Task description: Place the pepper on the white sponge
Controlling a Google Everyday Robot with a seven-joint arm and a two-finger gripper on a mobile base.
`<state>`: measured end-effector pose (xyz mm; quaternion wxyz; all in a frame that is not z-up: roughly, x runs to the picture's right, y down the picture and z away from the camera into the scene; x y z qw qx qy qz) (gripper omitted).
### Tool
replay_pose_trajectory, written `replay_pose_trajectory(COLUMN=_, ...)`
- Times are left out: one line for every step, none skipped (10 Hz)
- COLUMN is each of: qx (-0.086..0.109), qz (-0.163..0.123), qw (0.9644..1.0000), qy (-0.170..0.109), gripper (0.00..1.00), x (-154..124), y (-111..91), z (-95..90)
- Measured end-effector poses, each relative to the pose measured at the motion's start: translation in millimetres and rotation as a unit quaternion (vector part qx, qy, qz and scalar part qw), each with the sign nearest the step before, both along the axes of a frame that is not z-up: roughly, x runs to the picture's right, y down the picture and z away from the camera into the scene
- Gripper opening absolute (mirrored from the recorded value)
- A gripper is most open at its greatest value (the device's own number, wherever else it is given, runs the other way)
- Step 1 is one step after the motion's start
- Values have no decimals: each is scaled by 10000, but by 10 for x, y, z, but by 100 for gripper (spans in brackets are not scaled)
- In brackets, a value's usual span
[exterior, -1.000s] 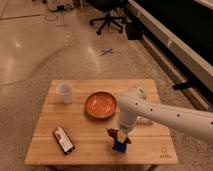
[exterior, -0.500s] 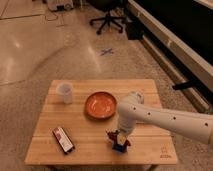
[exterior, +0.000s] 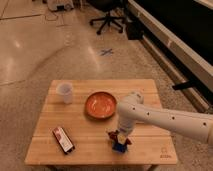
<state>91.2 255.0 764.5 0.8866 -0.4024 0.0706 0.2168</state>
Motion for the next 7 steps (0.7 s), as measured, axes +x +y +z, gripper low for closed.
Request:
replay_pose_trajectory(qx=3, qz=-30, qw=10000, qy=-10, gripper=80, x=1, y=3, z=-9)
replay_pose_trajectory(qx=15, qz=-70, qw=10000, qy=-6, gripper=80, x=19, y=5, z=-22)
replay_pose_trajectory(qx=40, qz=-93, qw=9999, qy=9, gripper=80, x=38, y=-8, z=-32)
replay_pose_trajectory(qx=107, qz=-108, qw=9999, qy=33, gripper=80, x=66, y=-63, z=-52)
replay_pose_trajectory(qx=213, qz=-104, qw=9997, qy=63, gripper=80, x=104, y=-158, z=-83)
replay_pose_trajectory(qx=259, qz=-89, qw=9996, qy=55, gripper=80, x=113, y=-212, z=-110)
replay_pose_trajectory(qx=274, qz=-68, qw=9996, qy=57, gripper=80, x=124, y=-220, z=-116)
